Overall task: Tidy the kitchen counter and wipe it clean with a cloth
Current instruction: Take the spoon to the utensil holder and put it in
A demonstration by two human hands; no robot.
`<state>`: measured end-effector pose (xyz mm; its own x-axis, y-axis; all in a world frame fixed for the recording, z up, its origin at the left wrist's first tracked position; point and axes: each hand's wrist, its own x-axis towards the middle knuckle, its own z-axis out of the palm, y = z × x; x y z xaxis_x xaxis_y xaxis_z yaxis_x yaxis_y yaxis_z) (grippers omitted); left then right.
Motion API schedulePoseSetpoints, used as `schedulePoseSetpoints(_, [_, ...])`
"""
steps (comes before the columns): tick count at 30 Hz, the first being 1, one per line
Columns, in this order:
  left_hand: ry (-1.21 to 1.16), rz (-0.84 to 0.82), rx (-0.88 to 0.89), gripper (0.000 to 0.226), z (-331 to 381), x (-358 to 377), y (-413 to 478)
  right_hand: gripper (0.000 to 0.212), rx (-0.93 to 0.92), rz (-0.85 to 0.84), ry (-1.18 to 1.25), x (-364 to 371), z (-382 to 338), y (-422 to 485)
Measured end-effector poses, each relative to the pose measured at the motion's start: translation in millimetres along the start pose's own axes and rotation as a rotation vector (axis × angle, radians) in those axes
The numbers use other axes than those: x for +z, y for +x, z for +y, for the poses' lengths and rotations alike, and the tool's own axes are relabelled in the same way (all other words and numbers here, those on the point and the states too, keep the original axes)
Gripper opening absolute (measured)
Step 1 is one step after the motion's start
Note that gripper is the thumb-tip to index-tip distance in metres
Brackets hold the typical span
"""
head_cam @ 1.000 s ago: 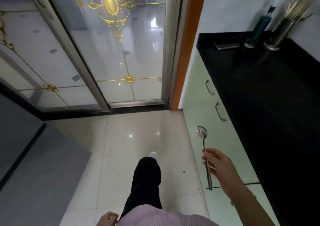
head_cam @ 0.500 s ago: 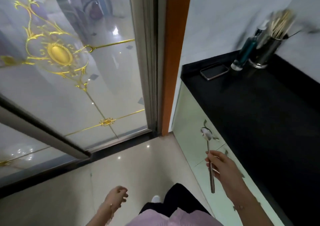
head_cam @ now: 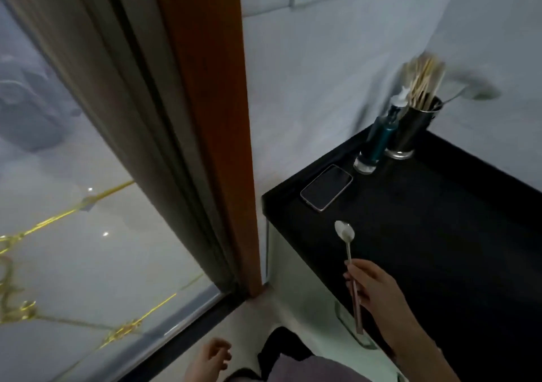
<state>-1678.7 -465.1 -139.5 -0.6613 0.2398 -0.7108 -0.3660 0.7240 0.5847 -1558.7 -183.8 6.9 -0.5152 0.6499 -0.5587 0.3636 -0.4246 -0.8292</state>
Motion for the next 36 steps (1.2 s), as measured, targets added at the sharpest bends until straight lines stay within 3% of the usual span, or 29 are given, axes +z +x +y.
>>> schedulePoseSetpoints(3, [0.103, -0.073, 0.286, 0.019, 92, -1, 21, 0.016, -0.029, 0.059, 0.018, 0, -29, 22])
schedulePoseSetpoints(5, [0.241, -0.13, 0.517, 0.012, 153, 7, 26, 0.016, -0.043, 0.122, 0.048, -3, -43, 32])
schedulePoseSetpoints(8, [0.38, -0.203, 0.82, 0.027, 233, 27, 30, 0.016, -0.053, 0.237, 0.101, -11, -59, 40])
schedulePoseSetpoints(11, [0.637, -0.187, 1.192, 0.04, 283, 55, 42, 0.017, -0.061, 0.341, 0.148, -17, -67, 43])
schedulePoseSetpoints(13, [0.804, -0.221, 1.318, 0.046, 297, 73, 52, 0.017, -0.057, 0.401, 0.185, -21, -70, 44])
schedulePoseSetpoints(17, [1.055, -0.257, 1.37, 0.053, 288, 99, 76, 0.017, -0.075, 0.487, 0.259, -32, -79, 48])
schedulePoseSetpoints(24, [1.024, -0.314, 1.443, 0.047, 278, 102, 96, 0.016, -0.23, 0.51, 0.402, -76, -142, 83])
schedulePoseSetpoints(30, [1.043, -0.419, 1.447, 0.05, 288, 113, 102, 0.015, -0.496, 0.577, 0.273, -117, -237, 150])
schedulePoseSetpoints(36, [1.06, -0.366, 1.423, 0.049, 288, 118, 106, 0.011, -0.616, 0.706, 0.112, -130, -299, 215])
